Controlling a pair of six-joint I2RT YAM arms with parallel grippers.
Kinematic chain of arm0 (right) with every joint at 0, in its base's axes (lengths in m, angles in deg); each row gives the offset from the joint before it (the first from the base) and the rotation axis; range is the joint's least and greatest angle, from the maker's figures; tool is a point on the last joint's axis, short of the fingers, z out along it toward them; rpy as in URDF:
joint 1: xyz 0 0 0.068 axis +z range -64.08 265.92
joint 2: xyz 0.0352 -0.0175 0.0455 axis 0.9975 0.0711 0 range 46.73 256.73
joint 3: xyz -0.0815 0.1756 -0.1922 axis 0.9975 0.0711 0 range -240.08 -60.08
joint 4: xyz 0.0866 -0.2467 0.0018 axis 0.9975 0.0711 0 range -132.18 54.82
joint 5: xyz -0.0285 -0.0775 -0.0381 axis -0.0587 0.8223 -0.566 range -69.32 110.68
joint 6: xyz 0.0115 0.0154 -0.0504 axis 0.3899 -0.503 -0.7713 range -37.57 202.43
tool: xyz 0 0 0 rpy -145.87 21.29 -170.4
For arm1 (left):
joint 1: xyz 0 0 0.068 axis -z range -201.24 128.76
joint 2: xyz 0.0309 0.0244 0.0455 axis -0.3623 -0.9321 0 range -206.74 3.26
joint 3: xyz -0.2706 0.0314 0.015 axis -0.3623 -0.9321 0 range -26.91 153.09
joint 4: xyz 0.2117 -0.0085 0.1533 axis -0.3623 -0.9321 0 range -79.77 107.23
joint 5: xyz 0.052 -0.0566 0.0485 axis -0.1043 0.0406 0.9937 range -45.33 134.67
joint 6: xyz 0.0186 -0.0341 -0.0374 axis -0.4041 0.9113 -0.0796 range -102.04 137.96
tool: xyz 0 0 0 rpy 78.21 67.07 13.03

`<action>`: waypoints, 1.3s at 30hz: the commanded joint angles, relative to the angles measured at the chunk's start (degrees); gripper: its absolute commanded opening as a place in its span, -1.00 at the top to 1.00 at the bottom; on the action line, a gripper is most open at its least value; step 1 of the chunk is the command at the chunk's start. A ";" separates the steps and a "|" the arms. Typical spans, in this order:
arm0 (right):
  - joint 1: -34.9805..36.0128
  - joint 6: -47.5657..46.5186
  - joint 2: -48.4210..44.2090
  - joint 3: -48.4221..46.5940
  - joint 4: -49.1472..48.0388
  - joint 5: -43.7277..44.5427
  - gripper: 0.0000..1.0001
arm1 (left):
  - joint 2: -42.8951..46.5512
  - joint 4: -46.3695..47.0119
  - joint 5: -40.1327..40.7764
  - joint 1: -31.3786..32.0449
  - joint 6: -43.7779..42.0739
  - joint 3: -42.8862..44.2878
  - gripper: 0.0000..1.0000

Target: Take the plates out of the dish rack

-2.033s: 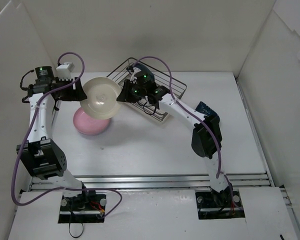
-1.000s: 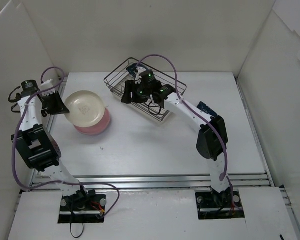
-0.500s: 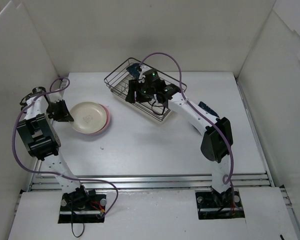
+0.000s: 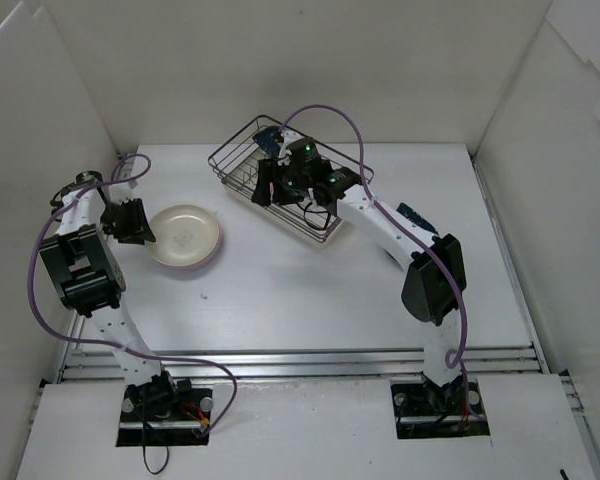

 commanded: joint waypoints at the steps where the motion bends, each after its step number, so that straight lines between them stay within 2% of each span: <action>1: -0.73 -1.10 -4.89 -0.58 -2.04 0.33 -0.16 | 1.52 -1.47 0.35 0.20 -1.62 3.24 0.40; 5: -0.65 -1.80 -5.24 -1.19 -1.08 1.03 -0.16 | 2.66 -1.82 2.20 0.20 -2.06 3.94 0.40; 10: -2.75 -6.45 -2.88 -11.46 6.03 7.52 -0.13 | 4.68 -3.84 4.05 0.20 -2.93 7.27 0.36; 12: -4.07 -7.68 -0.86 -16.80 8.68 13.05 0.17 | 5.83 -4.28 4.40 0.20 -2.76 8.77 0.30; 13: -4.77 -8.21 -0.15 -18.41 9.47 16.03 0.40 | 6.88 -4.37 4.49 0.20 -2.50 9.12 0.28; 14: -4.95 -9.17 0.81 -21.29 9.56 17.89 0.44 | 7.41 -4.37 4.40 0.20 -2.41 9.30 0.27; 15: -6.00 -9.62 3.17 -22.80 9.91 19.30 0.45 | 7.76 -4.28 4.31 0.20 -2.32 9.65 0.27; 16: -6.88 -10.14 4.50 -24.64 10.70 21.49 0.28 | 8.37 -4.28 4.14 0.20 -2.15 9.83 0.26; 19: -8.64 -13.56 10.12 -31.24 11.15 24.48 -0.02 | 9.26 -4.72 3.43 0.20 -2.15 9.75 0.25; 26: -10.32 -22.18 16.98 -33.62 2.71 18.87 -0.20 | 9.96 -4.72 4.14 0.20 -2.94 7.29 0.25; 31: -11.54 -22.89 21.03 -34.42 -0.71 15.97 -0.19 | 9.61 -4.63 3.08 0.20 -2.32 5.61 0.25; 39: -12.34 -20.52 26.74 -35.21 -6.86 17.72 0.07 | 8.91 -4.90 3.34 0.20 -2.32 5.70 0.24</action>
